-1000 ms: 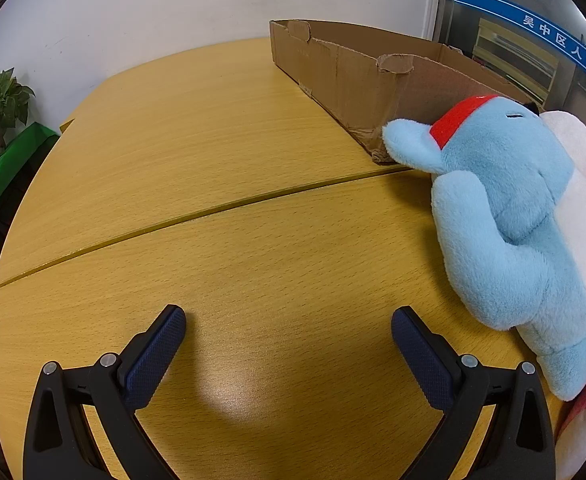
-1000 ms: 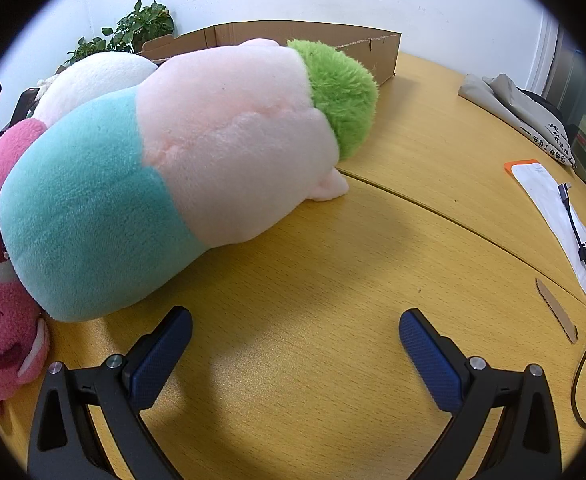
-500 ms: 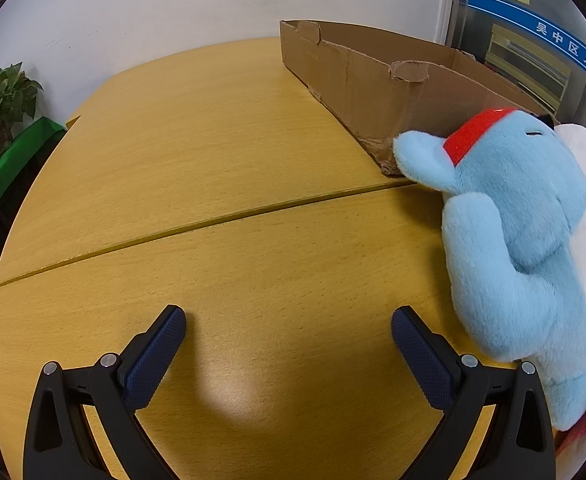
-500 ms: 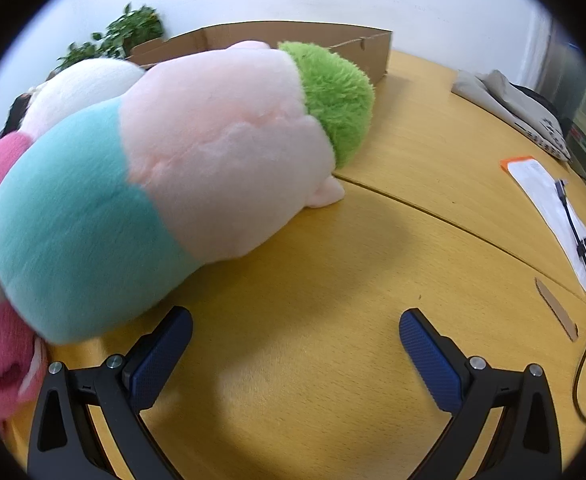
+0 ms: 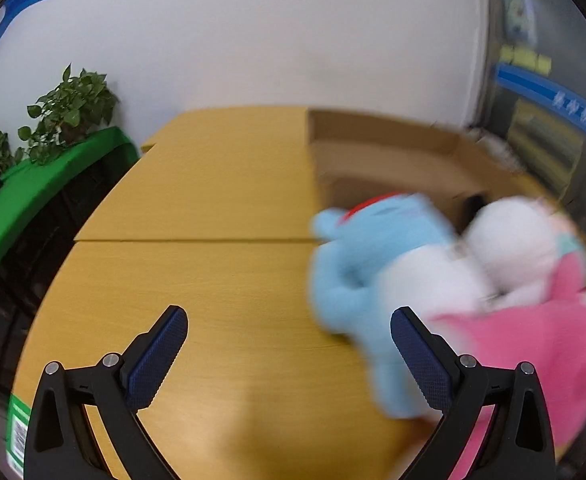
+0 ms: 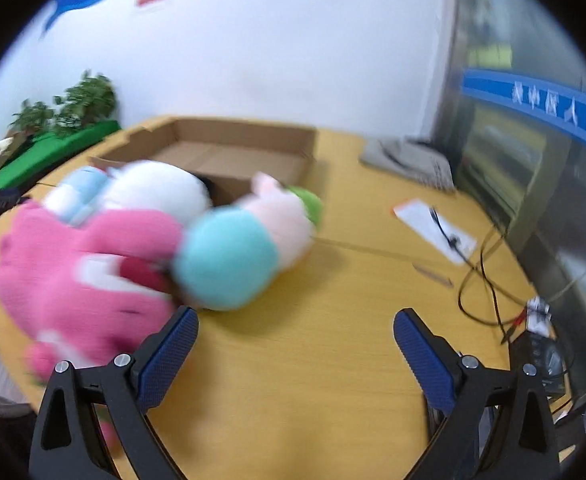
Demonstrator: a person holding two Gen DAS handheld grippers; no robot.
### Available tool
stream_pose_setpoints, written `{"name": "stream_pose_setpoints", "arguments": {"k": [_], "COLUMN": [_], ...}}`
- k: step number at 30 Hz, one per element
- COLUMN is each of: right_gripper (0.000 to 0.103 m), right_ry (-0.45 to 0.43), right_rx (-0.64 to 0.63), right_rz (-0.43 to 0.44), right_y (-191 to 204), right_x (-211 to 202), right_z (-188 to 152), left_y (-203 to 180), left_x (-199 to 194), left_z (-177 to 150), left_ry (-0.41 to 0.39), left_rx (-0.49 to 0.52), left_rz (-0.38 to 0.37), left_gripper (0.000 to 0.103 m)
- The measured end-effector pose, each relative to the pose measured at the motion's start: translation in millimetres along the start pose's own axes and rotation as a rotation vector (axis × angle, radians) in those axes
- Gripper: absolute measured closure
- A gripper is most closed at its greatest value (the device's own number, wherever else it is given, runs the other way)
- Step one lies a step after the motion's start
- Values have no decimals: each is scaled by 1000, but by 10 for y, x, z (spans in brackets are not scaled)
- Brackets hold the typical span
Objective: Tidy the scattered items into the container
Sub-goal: 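Move both grippers toward the large pink plush bear on the table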
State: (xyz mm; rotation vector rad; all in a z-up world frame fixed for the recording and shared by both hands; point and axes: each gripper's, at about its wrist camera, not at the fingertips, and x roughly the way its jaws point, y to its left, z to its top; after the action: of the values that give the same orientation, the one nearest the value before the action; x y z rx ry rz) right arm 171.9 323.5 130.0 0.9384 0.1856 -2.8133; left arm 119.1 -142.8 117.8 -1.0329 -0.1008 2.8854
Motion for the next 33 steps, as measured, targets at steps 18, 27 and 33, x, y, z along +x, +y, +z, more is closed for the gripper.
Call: {"name": "stream_pose_setpoints", "arguments": {"k": [18, 27, 33], "right_gripper": [4, 4, 4], "right_ry": [43, 0, 5], "right_rx": [106, 99, 157], "right_rz": [104, 93, 52], "right_y": [510, 623, 674], "right_x": [134, -148, -253], "right_z": [-243, -337, -395], "left_y": [-1930, -1977, -1860], "left_x": [-649, -785, -759], "left_z": [-605, -652, -674], "left_ry": [62, 33, 36], "left_rx": [139, 157, 152], "left_rz": [-143, -187, -258], "left_gripper": [0, 0, 0]}}
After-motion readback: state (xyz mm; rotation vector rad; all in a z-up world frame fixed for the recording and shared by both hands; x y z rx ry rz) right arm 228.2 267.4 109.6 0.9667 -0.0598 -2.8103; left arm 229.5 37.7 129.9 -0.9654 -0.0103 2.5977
